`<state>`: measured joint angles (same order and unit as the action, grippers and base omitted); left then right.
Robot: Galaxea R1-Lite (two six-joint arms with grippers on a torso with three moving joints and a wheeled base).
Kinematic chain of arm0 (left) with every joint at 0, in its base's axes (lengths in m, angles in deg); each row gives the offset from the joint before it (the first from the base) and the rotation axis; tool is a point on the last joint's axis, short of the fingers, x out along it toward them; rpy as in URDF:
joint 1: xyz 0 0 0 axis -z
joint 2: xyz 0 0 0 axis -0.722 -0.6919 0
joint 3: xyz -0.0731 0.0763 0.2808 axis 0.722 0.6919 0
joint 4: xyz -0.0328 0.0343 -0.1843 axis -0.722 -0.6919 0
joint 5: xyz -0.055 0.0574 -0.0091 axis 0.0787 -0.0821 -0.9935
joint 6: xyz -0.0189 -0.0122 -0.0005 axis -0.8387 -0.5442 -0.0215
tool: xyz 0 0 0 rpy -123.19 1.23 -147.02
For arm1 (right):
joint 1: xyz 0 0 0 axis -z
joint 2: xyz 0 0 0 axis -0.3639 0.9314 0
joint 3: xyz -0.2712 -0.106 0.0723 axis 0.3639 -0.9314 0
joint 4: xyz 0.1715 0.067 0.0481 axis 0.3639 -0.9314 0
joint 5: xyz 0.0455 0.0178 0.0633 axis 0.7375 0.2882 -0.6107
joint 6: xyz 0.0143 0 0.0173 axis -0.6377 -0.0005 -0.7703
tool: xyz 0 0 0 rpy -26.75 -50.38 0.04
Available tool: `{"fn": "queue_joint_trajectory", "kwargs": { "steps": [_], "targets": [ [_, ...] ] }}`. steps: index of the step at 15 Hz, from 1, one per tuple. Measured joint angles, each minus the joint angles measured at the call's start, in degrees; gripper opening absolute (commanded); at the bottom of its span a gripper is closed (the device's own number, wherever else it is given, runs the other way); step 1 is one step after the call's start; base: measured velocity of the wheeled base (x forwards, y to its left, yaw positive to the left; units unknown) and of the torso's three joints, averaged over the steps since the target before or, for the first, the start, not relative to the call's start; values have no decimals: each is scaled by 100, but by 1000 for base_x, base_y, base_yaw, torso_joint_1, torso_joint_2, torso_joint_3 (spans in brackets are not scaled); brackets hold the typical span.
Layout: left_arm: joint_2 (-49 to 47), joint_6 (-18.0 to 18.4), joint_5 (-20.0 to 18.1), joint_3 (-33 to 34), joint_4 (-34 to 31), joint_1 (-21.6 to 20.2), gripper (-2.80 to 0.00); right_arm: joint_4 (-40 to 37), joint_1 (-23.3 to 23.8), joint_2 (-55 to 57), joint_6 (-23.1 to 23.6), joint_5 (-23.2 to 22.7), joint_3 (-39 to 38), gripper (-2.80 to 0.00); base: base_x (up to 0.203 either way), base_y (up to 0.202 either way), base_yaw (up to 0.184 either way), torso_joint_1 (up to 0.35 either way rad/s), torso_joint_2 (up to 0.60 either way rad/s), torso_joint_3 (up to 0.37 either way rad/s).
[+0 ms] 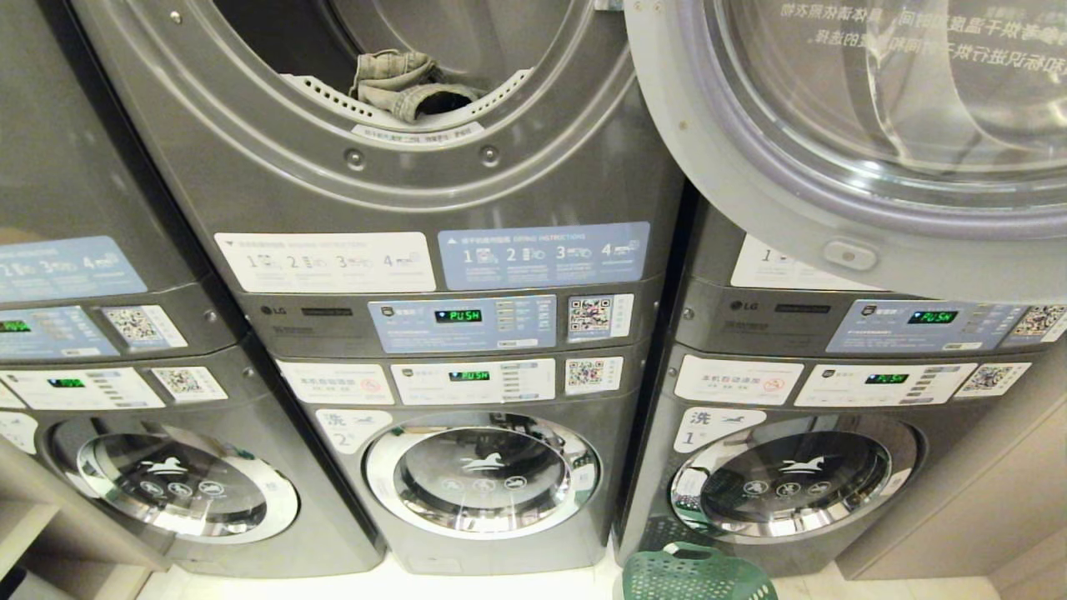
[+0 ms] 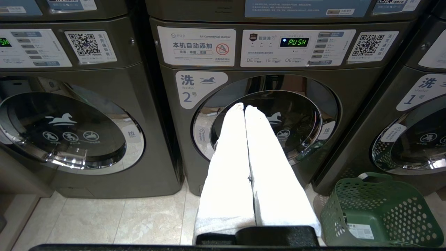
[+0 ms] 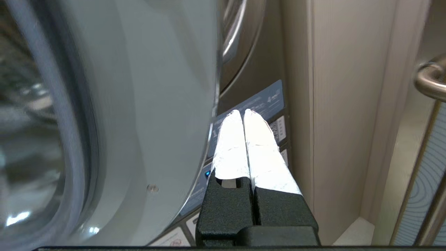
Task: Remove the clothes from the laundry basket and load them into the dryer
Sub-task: Close the dryer
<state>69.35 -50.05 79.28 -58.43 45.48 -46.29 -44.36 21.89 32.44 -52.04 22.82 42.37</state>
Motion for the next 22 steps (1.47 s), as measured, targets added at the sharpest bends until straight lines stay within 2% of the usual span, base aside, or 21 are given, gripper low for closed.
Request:
{"fn": "queue_joint_trajectory", "kwargs": {
  "steps": [7,12,14,22],
  "targets": [
    [0,-1,-2,0,0,0,-280,-5,-11,-340,55,-635,-409,-280,0,0,0,0,0,0],
    [0,-2,0,0,0,0,-280,-5,11,-455,480,-407,-553,-280,0,0,0,0,0,0],
    [0,-2,-2,0,0,0,-280,-5,16,-449,496,-281,-598,-280,0,0,0,0,0,0],
    [0,-2,-2,0,2,0,-280,9,16,-385,424,-275,-707,-280,-12,0,0,1,1,0]
  ]
}}
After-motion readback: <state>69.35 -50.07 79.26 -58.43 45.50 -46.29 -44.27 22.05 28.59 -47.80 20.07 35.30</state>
